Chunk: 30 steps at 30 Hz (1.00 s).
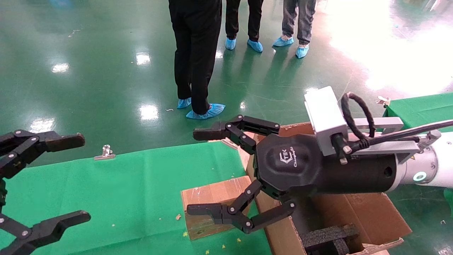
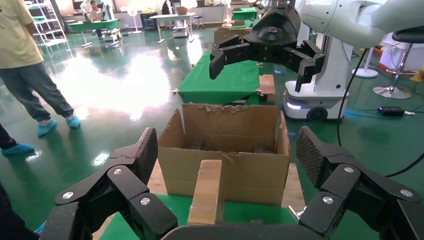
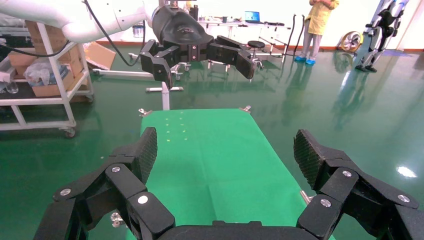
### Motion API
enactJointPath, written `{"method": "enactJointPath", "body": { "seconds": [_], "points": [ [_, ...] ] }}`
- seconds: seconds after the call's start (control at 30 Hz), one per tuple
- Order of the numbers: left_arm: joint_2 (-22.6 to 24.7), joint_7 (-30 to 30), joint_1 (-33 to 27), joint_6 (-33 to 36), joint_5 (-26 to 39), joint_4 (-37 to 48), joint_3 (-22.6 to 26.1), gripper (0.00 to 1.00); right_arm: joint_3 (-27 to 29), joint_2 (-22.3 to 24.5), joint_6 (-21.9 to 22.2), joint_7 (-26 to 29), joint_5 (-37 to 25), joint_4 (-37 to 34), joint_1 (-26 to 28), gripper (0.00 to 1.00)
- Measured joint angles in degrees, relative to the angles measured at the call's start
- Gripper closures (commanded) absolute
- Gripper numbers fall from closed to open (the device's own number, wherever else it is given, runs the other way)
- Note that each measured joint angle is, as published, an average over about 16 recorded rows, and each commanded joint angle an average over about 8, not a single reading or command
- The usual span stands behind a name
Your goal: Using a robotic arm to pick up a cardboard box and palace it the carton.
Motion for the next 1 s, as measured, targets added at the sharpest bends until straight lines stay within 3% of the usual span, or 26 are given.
{"method": "enactJointPath", "body": {
  "seconds": [0.03,0.27,0.47,1.0],
  "points": [
    [0.0,0.0,0.0,0.0,0.0,0.0,0.0,1.0,-0.01,0.0,0.0,0.01,-0.02,-0.01,0.0,0.0],
    [0.0,0.0,0.0,0.0,0.0,0.0,0.0,1.0,-1.27,-0.1,-0.57,0.62,-2.37,-0.21,1.23,0.0],
    [0.0,0.0,0.0,0.0,0.0,0.0,0.0,1.0,-4.47,-0.97,-2.08,1.85,-8.14,-1.46,5.03,0.0],
    [0.0,0.01,0.0,0.0,-0.01,0.01,0.01,1.0,-23.1,-9.26,-5.16,2.33,-31.55,-9.65,23.36,0.0]
  ]
}}
